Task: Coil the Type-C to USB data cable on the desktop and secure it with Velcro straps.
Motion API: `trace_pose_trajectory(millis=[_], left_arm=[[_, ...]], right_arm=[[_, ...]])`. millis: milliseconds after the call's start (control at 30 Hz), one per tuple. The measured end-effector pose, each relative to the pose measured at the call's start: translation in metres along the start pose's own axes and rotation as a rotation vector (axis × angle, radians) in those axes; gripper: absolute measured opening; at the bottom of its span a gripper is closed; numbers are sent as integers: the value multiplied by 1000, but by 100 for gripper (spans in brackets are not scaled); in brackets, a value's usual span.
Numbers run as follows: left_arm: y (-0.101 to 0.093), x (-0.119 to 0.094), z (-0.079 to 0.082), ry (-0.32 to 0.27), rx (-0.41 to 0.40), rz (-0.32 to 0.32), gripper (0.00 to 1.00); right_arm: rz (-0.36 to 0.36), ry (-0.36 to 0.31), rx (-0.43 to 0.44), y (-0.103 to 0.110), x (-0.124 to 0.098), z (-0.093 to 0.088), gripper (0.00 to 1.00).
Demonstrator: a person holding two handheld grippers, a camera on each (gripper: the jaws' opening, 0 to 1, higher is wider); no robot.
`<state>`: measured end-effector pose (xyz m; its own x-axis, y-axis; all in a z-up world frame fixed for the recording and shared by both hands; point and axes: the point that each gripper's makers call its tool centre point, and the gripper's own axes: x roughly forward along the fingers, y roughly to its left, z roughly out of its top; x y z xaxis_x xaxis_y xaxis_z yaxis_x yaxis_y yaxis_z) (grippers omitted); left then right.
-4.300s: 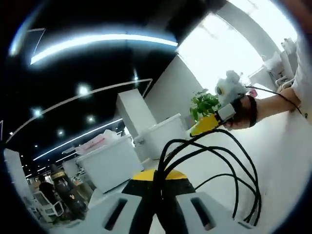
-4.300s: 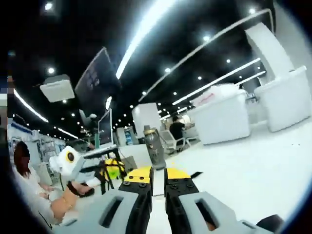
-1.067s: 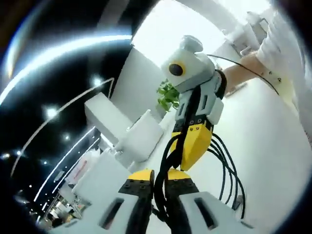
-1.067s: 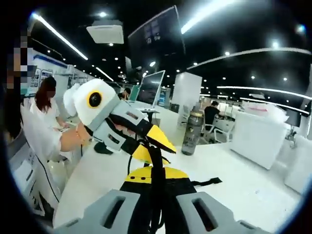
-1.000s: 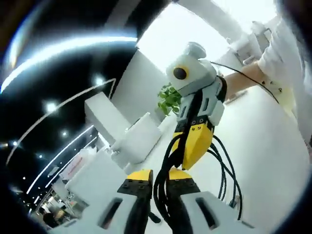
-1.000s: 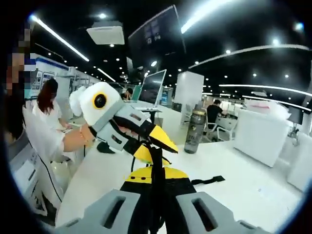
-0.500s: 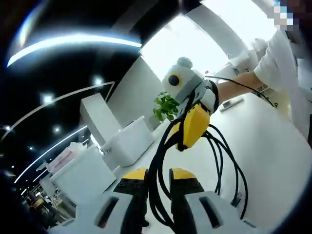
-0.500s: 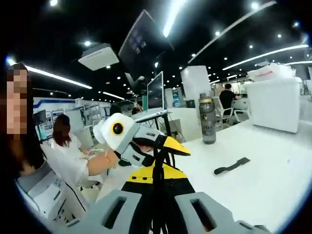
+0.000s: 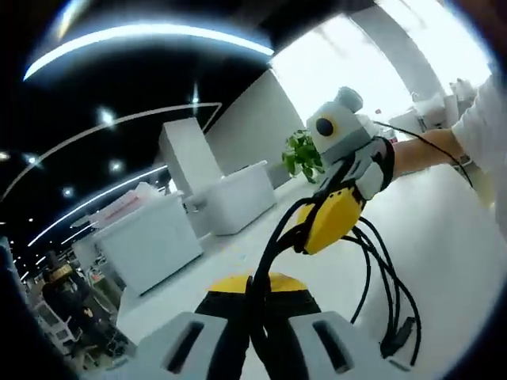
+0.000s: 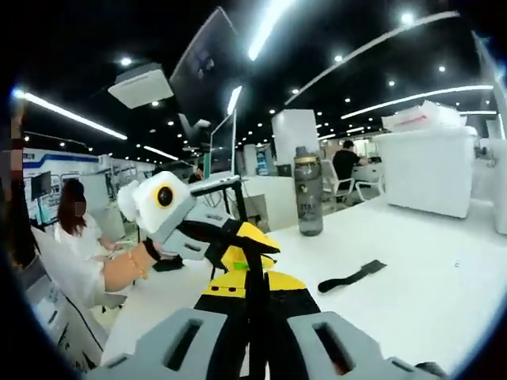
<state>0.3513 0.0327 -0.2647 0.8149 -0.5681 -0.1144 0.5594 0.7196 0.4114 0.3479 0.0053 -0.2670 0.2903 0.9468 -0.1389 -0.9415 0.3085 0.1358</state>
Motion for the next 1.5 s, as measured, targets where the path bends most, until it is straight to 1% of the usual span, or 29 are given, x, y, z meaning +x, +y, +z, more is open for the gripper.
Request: trace_pose_trajectory(millis=[67, 133, 167, 200, 233, 267, 333, 367, 400, 433, 467, 500, 533, 567, 600, 633, 667, 700, 767, 833, 933, 1000, 1067, 1200, 1267, 1300, 1367, 1467, 1500], left_arm=[[13, 4, -11, 39, -29, 33, 7], [20, 12, -23, 90, -52, 29, 7], [23, 16, -29, 111, -53, 25, 7], [26, 20, -35, 136, -48, 28, 7], [31, 25, -41, 161, -37, 34, 7], [34, 30, -44, 169, -43, 33, 7], [37, 38, -52, 198, -69, 22, 7], [39, 42, -60, 233, -57, 15, 7], [40, 47, -66, 257, -45, 14, 7], [41, 51, -74, 292, -34, 8, 7], [42, 54, -80, 318, -25, 2, 7], [44, 60, -88, 349, -11, -5, 7], [44, 63, -89, 351, -12, -7, 8], [44, 67, -94, 368, -9, -15, 8], [44, 70, -96, 382, -1, -23, 8], [42, 73, -97, 384, 11, -34, 8], [40, 75, -98, 391, 17, -40, 8], [38, 76, -100, 402, 33, -52, 8], [36, 78, -102, 413, 41, -62, 8], [37, 77, -104, 422, 50, -68, 8], [42, 77, -109, 428, 49, -69, 8], [44, 76, -113, 431, 48, -69, 8], [46, 76, -116, 436, 47, -68, 8], [44, 76, -123, 444, 55, -89, 8], [42, 77, -127, 448, 74, -106, 8], [41, 78, -129, 450, 78, -110, 8], [40, 79, -131, 451, 83, -118, 8], [38, 80, -134, 450, 86, -130, 8], [37, 80, -135, 452, 90, -136, 8]], right_arm=[[-114, -21, -47, -21, 9, -1, 16], [-226, -55, -143, -36, 13, 3, 22], [-276, -83, -222, -38, 13, 7, 22], [-302, -113, -264, -37, 12, 10, 21], [-333, -124, -305, -38, 8, 12, 21], [-351, -137, -301, -40, 6, 13, 21], [-372, -170, -187, -44, 0, 12, 20], [-358, -176, -130, -44, -1, 10, 18], [-323, -152, -147, -41, -1, 6, 16], [-299, -131, -195, -38, 0, 2, 16], [-306, -113, -265, -37, -1, -1, 16], [-284, -111, -312, -33, 1, -2, 16], [-246, -96, -347, -25, 5, -7, 17], [-231, -60, -358, -23, 9, -15, 17], [-223, -13, -410, -21, 15, -25, 17], [-220, 16, -451, -22, 20, -32, 17], [-233, 49, -509, -25, 25, -38, 18], [-241, 67, -541, -28, 27, -42, 19], [-266, 124, -632, -39, 35, -52, 19], [-278, 160, -667, -48, 41, -60, 19], [-285, 194, -697, -57, 48, -66, 19], [-273, 211, -743, -58, 57, -69, 19], [-274, 243, -845, -59, 65, -72, 19], [-271, 268, -929, -62, 76, -74, 19], [-254, 282, -997, -61, 84, -75, 18], [-252, 281, -1029, -60, 87, -74, 18], [-246, 277, -1056, -58, 90, -75, 17], [-239, 279, -1098, -59, 94, -77, 13], [-242, 268, -1118, -59, 95, -77, 11]])
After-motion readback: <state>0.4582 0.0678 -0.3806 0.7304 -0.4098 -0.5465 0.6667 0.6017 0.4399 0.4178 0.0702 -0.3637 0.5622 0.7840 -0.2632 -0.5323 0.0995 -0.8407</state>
